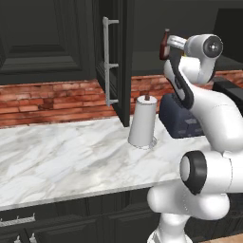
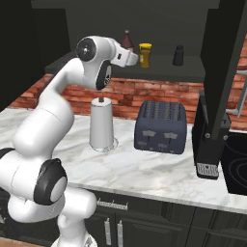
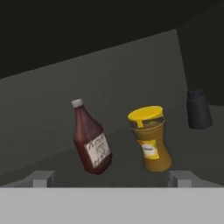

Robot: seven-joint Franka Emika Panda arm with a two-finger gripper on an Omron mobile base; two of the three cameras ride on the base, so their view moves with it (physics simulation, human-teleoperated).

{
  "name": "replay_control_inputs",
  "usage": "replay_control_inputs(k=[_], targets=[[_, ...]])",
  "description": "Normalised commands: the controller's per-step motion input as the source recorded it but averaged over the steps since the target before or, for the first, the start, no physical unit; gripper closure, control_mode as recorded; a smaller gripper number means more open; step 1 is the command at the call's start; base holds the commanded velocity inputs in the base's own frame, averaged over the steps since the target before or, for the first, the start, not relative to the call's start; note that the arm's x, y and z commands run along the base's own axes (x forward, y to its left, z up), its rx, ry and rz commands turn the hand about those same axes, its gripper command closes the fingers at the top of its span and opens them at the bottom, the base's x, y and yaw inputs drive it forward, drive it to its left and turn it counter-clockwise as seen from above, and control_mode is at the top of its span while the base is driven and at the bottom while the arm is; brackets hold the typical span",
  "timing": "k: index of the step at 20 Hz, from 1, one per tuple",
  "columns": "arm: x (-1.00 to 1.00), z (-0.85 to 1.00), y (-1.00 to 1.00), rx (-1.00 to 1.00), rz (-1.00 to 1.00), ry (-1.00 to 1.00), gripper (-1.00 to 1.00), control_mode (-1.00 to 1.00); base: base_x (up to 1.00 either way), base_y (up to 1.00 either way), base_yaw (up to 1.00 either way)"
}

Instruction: Collect the turmeric, ketchup, and shaker from the cabinet and place them next to the stove.

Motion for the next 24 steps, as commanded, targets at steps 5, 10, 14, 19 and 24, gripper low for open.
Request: replay_control_inputs(k=[5,10,14,19,24], targets=[[0.11,0.00,-0.27,-0.10,0.00,0.02,-1.00,-1.00,0.00,0.00,0.00],[0.21,-0.03,-0.47,-0.09,0.00,0.03,-1.00,-1.00,0.00,0.00,0.00],[0.26,-0.13,-0.40,-0.07,0.00,0.00,-1.00,-1.00,0.00,0.00,0.00],[0.15,-0.16,-0.21,-0.03,0.02,0.00,-1.00,-1.00,0.00,0.00,0.00],[0.08,-0.09,0.02,-0.06,0.00,0.00,-1.00,-1.00,0.00,0.00,0.00]])
